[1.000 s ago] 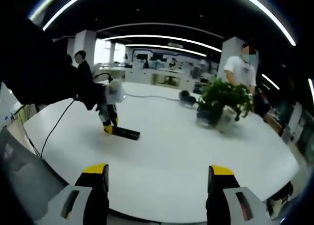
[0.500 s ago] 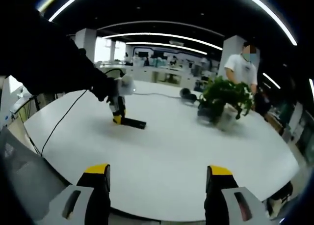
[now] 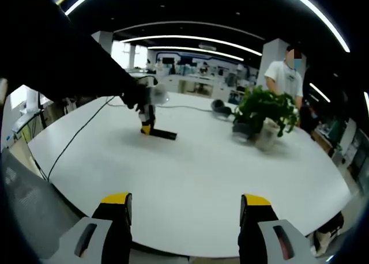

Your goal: Press the specified remote control buttons in sequence, fully releasing each button before pressing the next.

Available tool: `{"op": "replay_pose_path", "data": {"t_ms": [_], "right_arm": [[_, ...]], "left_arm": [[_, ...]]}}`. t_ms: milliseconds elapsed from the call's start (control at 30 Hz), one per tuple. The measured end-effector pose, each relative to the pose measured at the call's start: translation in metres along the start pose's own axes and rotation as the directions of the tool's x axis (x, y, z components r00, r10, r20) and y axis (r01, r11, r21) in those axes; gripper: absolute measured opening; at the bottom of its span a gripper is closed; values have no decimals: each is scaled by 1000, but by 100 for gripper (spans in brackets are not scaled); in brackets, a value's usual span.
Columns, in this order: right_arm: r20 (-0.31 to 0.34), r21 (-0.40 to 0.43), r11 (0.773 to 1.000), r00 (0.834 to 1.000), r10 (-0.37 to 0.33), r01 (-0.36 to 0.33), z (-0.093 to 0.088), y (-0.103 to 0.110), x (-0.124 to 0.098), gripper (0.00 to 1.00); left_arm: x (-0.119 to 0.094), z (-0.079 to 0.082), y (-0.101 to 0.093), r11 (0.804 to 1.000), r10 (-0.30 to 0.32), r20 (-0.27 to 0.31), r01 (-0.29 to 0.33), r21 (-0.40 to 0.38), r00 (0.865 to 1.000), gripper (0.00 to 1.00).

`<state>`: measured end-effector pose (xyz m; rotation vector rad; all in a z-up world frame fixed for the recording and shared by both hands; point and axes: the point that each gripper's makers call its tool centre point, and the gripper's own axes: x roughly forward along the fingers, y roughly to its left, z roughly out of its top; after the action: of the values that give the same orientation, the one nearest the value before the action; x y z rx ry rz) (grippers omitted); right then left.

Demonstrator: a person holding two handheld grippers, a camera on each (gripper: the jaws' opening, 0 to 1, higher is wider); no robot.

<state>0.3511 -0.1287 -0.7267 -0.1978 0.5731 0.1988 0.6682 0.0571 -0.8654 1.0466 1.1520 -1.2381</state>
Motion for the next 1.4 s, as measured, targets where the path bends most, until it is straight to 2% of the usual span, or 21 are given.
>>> {"op": "replay_pose_path", "data": {"t_ms": [267,367,467,533,600,733,767,800,833,900,933,1000,1033,1067,1100,1133,1167,1200,1233,1300,1400], "right_arm": [[2,6,1000,1000,6,-6,1,1,-2,76],[3,2,1000,1000,4,-4,2,1,-2,76],[1,-1,1000,1000,3,-3,2,1,-2,76],[0,-4,1000,1000,3,-3,2,2,-1,77],[-1,-9,1000,1000,3,-3,1,2,-1,77],[-4,-12,1000,1000,0,-1,1,2,-1,76],[-2,-8,1000,1000,-2,2,2,1,-1,76],[-1,-8,1000,1000,-3,3,2,1,-1,76],[0,-9,1000,1000,-3,3,2,1,-1,76],[3,-14,1000,1000,-3,3,2,1,-1,76],[4,-16,1000,1000,-3,3,3,1,-2,76],[5,-15,1000,1000,-5,5,2,1,-1,77],[2,-16,1000,1000,-6,6,1,1,-1,77],[-1,-16,1000,1000,-6,6,1,1,-1,77],[-1,-17,1000,1000,-5,5,1,1,-1,78],[2,-17,1000,1000,-4,4,2,1,-1,78],[3,-17,1000,1000,-5,5,2,1,-1,79],[-1,-16,1000,1000,-4,4,1,2,-1,79],[-4,-16,1000,1000,-3,2,0,2,-1,79],[-8,-18,1000,1000,-1,1,0,2,0,78],[-2,-15,1000,1000,-1,1,1,2,-1,80]], "left_arm": [[-1,0,-3,1000,23,0,-23,-7,1000,25],[-3,-2,9,989,112,11,-110,-99,994,33],[-3,-4,8,985,114,57,-106,-138,992,38],[-7,-7,15,966,183,71,-166,-198,981,44],[-9,-8,16,957,234,115,-209,-200,965,48],[-10,-16,2,931,262,168,-204,-302,950,57],[-13,-19,2,917,295,184,-224,-331,937,60],[-13,-22,-1,909,302,191,-222,-353,934,66],[-11,-23,-11,905,283,221,-183,-385,933,72],[-14,-25,-15,887,329,256,-204,-414,909,82],[-15,-27,-20,880,337,271,-200,-430,902,82],[-19,-38,-29,839,384,277,-208,-503,881,87],[-21,-37,-36,826,399,317,-188,-531,860,91],[-22,-38,-43,820,396,337,-164,-548,854,92],[-24,-40,-51,802,388,348,-126,-584,854,91],[-26,-38,-65,788,366,391,-58,-612,845,90],[-29,-38,-70,782,371,411,-42,-622,833,90],[-36,-39,-76,767,402,437,-35,-641,805,91],[-39,-40,-83,757,409,455,-16,-653,791,93],[-48,-45,-98,720,418,491,51,-692,764,97],[-68,-58,-115,692,483,509,45,-721,713,100]]}}
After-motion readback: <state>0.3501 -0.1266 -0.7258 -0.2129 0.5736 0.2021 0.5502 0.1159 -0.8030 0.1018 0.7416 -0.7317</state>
